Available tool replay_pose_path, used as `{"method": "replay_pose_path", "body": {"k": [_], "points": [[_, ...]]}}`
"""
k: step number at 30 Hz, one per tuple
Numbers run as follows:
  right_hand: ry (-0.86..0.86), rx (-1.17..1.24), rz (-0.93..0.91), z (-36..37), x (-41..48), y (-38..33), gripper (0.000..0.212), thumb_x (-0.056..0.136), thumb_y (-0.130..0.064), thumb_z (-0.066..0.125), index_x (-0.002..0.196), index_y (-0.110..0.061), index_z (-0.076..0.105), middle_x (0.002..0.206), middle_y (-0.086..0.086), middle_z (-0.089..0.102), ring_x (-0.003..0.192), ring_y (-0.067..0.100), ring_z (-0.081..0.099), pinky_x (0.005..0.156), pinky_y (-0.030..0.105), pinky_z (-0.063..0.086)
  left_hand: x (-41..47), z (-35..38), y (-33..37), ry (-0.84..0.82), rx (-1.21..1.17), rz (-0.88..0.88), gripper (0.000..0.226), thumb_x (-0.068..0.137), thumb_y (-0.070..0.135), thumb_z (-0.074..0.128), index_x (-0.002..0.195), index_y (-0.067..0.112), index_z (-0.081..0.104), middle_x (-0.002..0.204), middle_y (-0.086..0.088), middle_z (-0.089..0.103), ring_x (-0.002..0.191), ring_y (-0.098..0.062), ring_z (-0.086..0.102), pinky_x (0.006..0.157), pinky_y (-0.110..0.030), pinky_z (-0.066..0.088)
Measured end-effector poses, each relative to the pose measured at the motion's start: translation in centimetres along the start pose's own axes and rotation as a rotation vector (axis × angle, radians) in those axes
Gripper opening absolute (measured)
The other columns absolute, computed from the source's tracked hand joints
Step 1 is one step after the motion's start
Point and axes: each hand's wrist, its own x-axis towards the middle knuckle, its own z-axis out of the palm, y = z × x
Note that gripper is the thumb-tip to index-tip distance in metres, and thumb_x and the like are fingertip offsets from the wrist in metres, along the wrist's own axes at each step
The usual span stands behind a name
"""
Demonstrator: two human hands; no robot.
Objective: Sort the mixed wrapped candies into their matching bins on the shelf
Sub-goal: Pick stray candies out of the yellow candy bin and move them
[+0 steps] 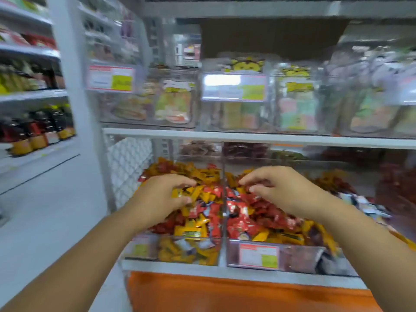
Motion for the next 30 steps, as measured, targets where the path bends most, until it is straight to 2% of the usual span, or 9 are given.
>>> {"method": "replay_pose_path", "body": {"k": [4,7,10,14,17,21,25,28,30], "points": [[-0.116,-0.016,-0.078,3.9,3.0,-4.3,0.023,0.093,-0.024,0.061,0.112,-0.036,0.068,0.101,-0.023,0.061,0.091,-0.004,0.055,0.076,0.014,0.038,-2.9,-1.8,-4.4,-0.079,-0.027,-0.126,0.035,0.084,0.023,0.073,0.116,0.036,0.065,0.115,0.019,0.061,0.104,0.0,0.059,0.091,-0.021,0.047],[-0.217,-0.072,-0.089,6.5,5.5,-5.9,0.026,0.093,-0.017,0.06,0.114,-0.03,0.068,0.11,-0.017,0.065,0.1,0.001,0.059,0.081,0.014,0.04,-3.9,-2.4,-6.7,-0.125,0.003,-0.172,0.039,0.086,0.024,0.072,0.123,0.032,0.063,0.114,0.013,0.065,0.099,0.001,0.06,0.082,-0.013,0.046],[-0.426,-0.19,-0.043,8.8,7.3,-6.9,0.031,0.091,-0.013,0.061,0.119,-0.024,0.065,0.115,-0.004,0.067,0.105,0.012,0.06,0.087,0.022,0.046,-4.2,-2.2,-8.3,-0.156,0.019,-0.187,0.039,0.086,0.02,0.071,0.124,0.027,0.063,0.106,0.011,0.066,0.089,0.001,0.062,0.072,-0.004,0.043],[-0.683,-0.254,0.035,10.4,8.3,-7.6,0.063,0.085,-0.021,0.07,0.141,-0.031,0.044,0.144,-0.006,0.046,0.128,0.018,0.045,0.1,0.03,0.04,-3.5,-1.6,-9.1,-0.191,0.004,-0.199,0.043,0.084,0.016,0.072,0.125,0.026,0.063,0.104,0.012,0.063,0.084,0.0,0.061,0.074,-0.01,0.049],[-0.812,-0.288,0.088,10.6,8.7,-7.8,0.08,0.082,-0.027,0.074,0.146,-0.042,0.029,0.155,-0.006,0.029,0.137,0.022,0.034,0.103,0.035,0.037,-2.9,-1.4,-9.2,-0.232,0.033,-0.174,0.051,0.081,0.018,0.076,0.129,0.028,0.059,0.111,0.011,0.064,0.084,0.002,0.058,0.07,-0.004,0.042],[-0.79,-0.3,0.072,10.7,8.8,-8.1,0.072,0.081,-0.026,0.076,0.142,-0.036,0.039,0.147,-0.003,0.04,0.127,0.021,0.044,0.095,0.031,0.041,-2.5,-1.9,-9.5,-0.252,0.048,-0.181,0.056,0.082,0.017,0.075,0.133,0.028,0.056,0.112,0.011,0.063,0.081,0.001,0.055,0.064,0.001,0.037],[-0.7,-0.291,0.049,10.1,9.4,-8.7,0.055,0.082,-0.029,0.074,0.133,-0.029,0.053,0.136,-0.006,0.051,0.121,0.018,0.05,0.093,0.028,0.042,-2.5,-2.8,-9.6,-0.26,0.072,-0.212,0.055,0.083,0.016,0.073,0.133,0.028,0.054,0.108,0.011,0.062,0.081,-0.001,0.054,0.06,-0.004,0.038],[-0.555,-0.241,-0.046,11.4,9.7,-9.4,0.043,0.083,-0.035,0.072,0.124,-0.028,0.06,0.124,-0.007,0.06,0.112,0.015,0.056,0.09,0.027,0.044,-2.8,-3.3,-9.5,-0.245,0.094,-0.222,0.053,0.083,0.016,0.074,0.131,0.028,0.056,0.104,0.01,0.063,0.079,-0.002,0.056,0.064,-0.009,0.043],[-0.531,-0.174,-0.087,13.0,9.8,-9.8,0.044,0.084,-0.039,0.07,0.125,-0.028,0.06,0.124,-0.005,0.059,0.112,0.016,0.055,0.088,0.028,0.044,-2.9,-3.4,-9.3,-0.242,0.096,-0.221,0.051,0.082,0.019,0.075,0.129,0.028,0.057,0.097,0.011,0.063,0.077,-0.003,0.058,0.068,-0.015,0.047]]}}
